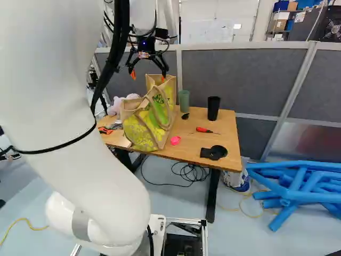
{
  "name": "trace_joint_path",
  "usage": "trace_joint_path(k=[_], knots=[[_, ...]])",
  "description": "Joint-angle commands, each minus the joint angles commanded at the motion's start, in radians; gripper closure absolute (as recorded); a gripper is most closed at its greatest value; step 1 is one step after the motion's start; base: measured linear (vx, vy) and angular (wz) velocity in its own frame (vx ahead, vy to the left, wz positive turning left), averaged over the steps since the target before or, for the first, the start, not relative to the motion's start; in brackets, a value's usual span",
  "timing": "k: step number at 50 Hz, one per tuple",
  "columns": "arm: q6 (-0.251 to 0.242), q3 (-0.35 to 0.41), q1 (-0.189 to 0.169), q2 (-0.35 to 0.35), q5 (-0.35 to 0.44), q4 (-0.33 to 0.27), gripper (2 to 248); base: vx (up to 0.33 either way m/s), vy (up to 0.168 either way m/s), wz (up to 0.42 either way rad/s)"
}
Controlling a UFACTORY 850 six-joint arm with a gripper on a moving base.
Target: Pick up the bag on the ground and place it on the table
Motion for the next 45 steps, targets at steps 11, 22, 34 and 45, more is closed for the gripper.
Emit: trace_joint_path(k=[11, 22, 34, 45], knots=[[0.0, 0.0, 0.0, 0.0, 0.0, 0.0, 3, -0.014, -0.001, -0.001], [0.0, 0.0, 0.0, 0.0, 0.0, 0.0, 3, -0.053, -0.002, -0.001], [0.0, 0.0, 0.0, 0.0, 0.0, 0.0, 3, -0.099, -0.004, -0.001], [0.0, 0.0, 0.0, 0.0, 0.0, 0.0, 3, -0.121, -0.002, 0.001]])
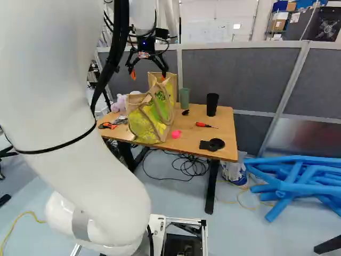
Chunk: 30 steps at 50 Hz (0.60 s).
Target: Pick up the bag on the ground and place it on the table
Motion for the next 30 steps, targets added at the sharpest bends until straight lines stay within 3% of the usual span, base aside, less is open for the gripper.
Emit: trace_joint_path(k=[30], knots=[[0.0, 0.0, 0.0, 0.0, 0.0, 0.0, 3, -0.148, -0.003, 0.001]])
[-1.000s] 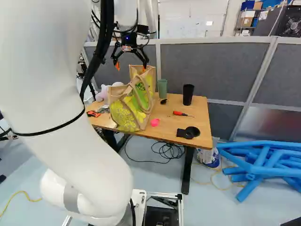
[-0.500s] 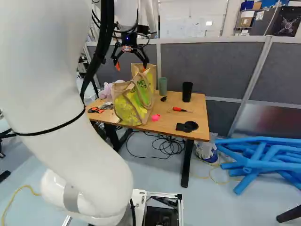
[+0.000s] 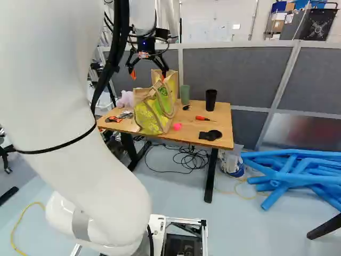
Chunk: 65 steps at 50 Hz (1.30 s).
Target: Pick up the bag on the ground and place it on the table
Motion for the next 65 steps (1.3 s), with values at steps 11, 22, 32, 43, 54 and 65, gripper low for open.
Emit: trace_joint_path(k=[11, 22, 32, 43, 54, 65], knots=[[0.0, 0.0, 0.0, 0.0, 0.0, 0.0, 3, -0.153, -0.004, 0.0], [0.0, 0.0, 0.0, 0.0, 0.0, 0.0, 3, -0.148, -0.004, 0.003], [0.0, 0.0, 0.0, 0.0, 0.0, 0.0, 3, -0.149, -0.003, 0.002], [0.0, 0.0, 0.0, 0.0, 0.0, 0.0, 3, -0.144, -0.005, 0.004], [0.0, 0.0, 0.0, 0.0, 0.0, 0.0, 3, -0.15, -0.004, 0.005], [0.0, 0.0, 0.0, 0.0, 0.0, 0.0, 3, -0.15, -0.004, 0.005]])
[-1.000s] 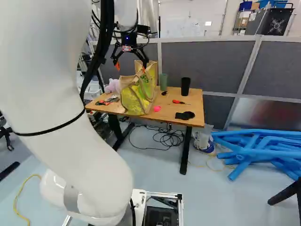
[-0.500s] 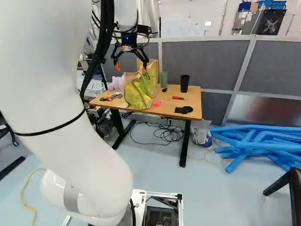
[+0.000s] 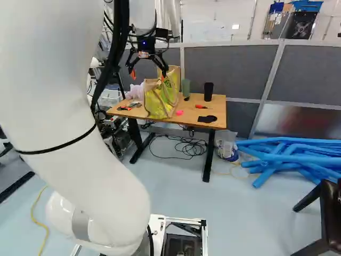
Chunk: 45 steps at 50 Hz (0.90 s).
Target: Pick up the bag on the ground and place it on the table
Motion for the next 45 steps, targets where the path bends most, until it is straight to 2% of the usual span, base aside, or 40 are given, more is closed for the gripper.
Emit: trace_joint_path(k=[11, 45], knots=[[0.0, 0.012, 0.0, 0.011, 0.0, 0.0, 3, -0.111, -0.002, 0.009], [0.003, 0.036, 0.0, 0.021, 0.029, -0.004, 3, -0.001, 0.0, 0.0]])
